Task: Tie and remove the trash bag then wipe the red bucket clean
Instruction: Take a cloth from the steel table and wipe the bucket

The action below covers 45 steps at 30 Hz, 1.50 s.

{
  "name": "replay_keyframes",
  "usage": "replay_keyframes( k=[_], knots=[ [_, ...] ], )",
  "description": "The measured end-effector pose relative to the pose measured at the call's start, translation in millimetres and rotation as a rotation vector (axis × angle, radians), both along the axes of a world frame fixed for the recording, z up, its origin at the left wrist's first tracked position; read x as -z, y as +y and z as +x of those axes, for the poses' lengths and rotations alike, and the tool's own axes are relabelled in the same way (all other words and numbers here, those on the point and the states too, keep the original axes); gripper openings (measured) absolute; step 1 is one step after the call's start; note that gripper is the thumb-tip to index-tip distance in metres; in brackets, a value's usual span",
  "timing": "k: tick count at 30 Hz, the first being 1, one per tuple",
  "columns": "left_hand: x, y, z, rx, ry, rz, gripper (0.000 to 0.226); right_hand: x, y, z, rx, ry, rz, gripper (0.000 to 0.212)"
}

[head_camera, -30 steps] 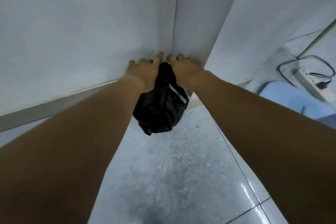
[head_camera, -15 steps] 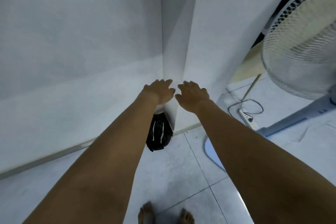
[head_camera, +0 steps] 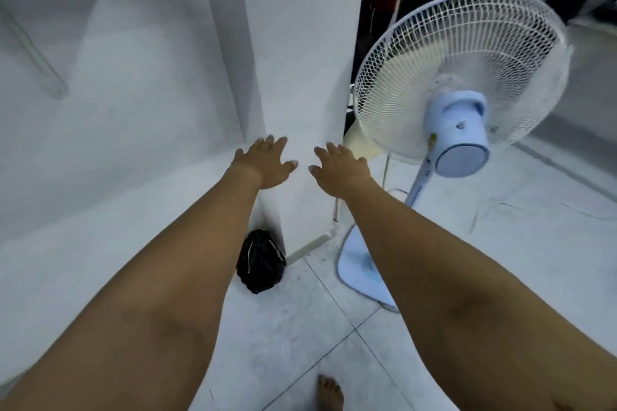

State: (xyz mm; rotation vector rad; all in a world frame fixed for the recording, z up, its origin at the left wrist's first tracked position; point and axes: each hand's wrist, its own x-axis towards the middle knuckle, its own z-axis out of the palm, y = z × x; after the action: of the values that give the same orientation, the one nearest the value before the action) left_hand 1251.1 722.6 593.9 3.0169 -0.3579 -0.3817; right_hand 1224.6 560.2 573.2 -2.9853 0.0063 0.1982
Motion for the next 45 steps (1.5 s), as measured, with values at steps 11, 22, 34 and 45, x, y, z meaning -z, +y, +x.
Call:
replay_keyframes(
  k=[11, 22, 34, 45],
  knots=[
    [-64.4, -89.8, -168.4, 0.188, -0.052, -0.026, 0.068, -68.7, -81.4, -198.0, 0.178, -0.068, -0.007, 0.054],
    [-104.4, -244.3, -312.2, 0.404, -0.053, -0.068, 0.07, -99.5, -216.4, -362.6, 0.375, -0.074, -0.041, 0.056],
    [-39.5, -421.6, -551.0, 0.505, 0.048, -0.036, 0.072, -59.0, -380.8, -624.5, 0.48, 0.086, -0.123, 0.057],
    [-71.1, -491.1, -726.0, 0.677, -0.031, 0.028, 0.071, -70.2, -428.8, -806.9, 0.671, 0.007, -0.023, 0.056]
  ],
)
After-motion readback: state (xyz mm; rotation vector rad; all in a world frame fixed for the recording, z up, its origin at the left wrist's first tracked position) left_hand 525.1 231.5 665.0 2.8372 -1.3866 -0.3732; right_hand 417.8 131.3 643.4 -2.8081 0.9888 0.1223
